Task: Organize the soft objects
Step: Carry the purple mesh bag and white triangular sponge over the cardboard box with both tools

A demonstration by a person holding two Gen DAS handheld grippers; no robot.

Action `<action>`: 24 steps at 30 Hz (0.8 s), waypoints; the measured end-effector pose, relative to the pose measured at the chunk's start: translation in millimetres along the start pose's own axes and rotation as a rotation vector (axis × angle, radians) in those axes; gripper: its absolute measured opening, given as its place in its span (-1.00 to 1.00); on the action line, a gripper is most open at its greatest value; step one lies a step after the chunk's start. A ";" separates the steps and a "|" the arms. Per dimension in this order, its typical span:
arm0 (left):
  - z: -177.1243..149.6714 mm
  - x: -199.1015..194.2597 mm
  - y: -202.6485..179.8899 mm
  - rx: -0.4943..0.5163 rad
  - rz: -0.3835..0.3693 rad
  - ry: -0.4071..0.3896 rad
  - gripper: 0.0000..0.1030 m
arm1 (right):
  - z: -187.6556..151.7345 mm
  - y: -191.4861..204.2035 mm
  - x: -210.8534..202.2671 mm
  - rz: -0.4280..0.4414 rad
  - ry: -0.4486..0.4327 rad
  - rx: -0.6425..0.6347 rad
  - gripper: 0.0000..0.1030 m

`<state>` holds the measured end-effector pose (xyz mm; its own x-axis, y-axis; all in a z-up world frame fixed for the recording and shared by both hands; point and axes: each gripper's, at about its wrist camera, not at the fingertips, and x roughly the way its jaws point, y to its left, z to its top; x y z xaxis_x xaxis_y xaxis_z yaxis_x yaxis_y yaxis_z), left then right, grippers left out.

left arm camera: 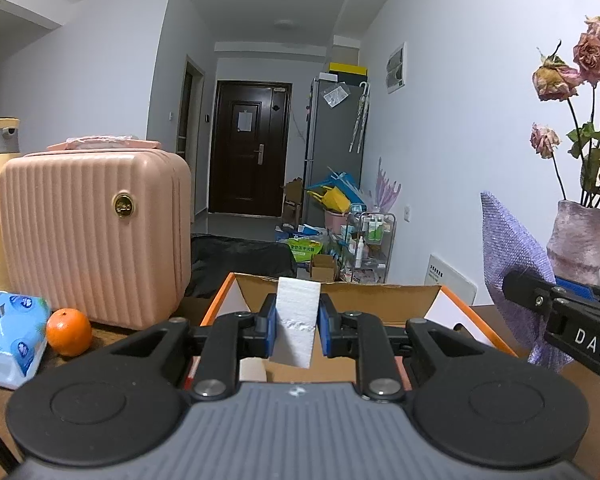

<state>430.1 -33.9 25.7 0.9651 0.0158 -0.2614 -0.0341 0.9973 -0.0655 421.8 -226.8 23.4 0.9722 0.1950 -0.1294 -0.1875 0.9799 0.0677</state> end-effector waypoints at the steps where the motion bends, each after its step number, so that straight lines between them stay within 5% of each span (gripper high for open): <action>1: 0.3 2.6 -0.3 0.002 0.002 -0.001 -0.59 | 0.5 -1.3 2.9 -0.001 -0.001 -0.001 -0.47; 24: 14.3 68.4 -14.0 0.006 0.031 0.000 -0.59 | 5.1 -10.0 65.8 0.004 0.038 -0.069 -0.47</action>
<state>500.2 -45.8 22.4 0.9635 0.0472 -0.2634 -0.0628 0.9967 -0.0512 488.4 -224.0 19.2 0.9657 0.1989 -0.1668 -0.2018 0.9794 -0.0004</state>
